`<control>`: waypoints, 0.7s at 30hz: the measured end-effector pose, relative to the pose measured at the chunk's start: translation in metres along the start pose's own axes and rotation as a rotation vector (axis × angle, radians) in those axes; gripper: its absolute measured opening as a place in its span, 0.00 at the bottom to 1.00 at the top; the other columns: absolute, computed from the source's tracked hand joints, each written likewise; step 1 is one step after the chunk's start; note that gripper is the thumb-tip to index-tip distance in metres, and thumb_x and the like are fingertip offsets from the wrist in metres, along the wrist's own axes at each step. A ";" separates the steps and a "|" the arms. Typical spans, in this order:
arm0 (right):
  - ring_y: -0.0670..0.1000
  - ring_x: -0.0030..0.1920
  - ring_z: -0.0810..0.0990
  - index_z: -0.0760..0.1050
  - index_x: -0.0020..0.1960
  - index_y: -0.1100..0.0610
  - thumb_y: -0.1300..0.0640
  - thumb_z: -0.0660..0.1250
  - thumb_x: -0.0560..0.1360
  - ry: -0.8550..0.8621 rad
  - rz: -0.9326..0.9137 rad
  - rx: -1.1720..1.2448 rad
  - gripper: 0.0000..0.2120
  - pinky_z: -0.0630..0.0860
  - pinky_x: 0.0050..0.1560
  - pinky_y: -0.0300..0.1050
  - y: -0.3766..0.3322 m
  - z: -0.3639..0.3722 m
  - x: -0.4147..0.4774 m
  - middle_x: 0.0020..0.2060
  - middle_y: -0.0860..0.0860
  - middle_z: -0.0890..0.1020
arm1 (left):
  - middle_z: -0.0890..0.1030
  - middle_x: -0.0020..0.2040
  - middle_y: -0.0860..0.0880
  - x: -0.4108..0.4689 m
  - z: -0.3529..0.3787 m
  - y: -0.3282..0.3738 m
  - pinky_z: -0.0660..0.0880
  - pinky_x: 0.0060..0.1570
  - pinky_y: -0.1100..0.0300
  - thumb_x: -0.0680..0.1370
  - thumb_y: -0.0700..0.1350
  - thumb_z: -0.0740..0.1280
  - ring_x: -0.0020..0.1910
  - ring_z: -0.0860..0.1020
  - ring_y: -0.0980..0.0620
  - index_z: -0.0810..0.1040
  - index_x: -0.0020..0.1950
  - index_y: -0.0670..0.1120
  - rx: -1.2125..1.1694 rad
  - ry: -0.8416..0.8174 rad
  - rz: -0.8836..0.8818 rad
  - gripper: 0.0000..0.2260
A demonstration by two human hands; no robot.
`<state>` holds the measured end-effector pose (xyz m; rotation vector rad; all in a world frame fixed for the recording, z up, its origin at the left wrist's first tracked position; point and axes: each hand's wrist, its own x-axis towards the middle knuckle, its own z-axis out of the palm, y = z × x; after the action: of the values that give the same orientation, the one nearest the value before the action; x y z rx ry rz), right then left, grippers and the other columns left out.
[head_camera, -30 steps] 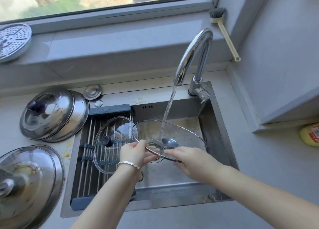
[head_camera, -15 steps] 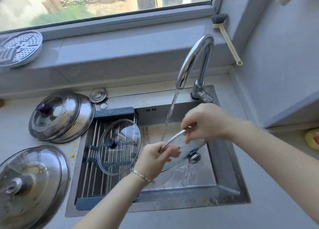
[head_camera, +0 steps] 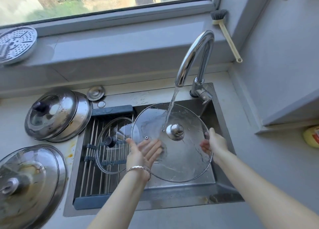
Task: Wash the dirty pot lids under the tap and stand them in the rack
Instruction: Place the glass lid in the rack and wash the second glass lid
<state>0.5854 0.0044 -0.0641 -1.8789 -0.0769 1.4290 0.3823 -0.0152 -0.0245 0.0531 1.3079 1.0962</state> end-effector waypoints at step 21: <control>0.43 0.18 0.69 0.70 0.36 0.57 0.50 0.57 0.80 0.031 -0.739 -0.195 0.16 0.70 0.21 0.36 -0.035 0.041 -0.019 0.22 0.52 0.69 | 0.81 0.40 0.45 0.015 -0.039 0.018 0.73 0.51 0.49 0.79 0.58 0.55 0.42 0.79 0.46 0.72 0.40 0.46 -0.049 0.096 -0.168 0.18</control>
<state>0.5568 0.0418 -0.0318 -1.7445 -0.8298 0.8965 0.3387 -0.0160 -0.0376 -0.1455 1.3452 0.9965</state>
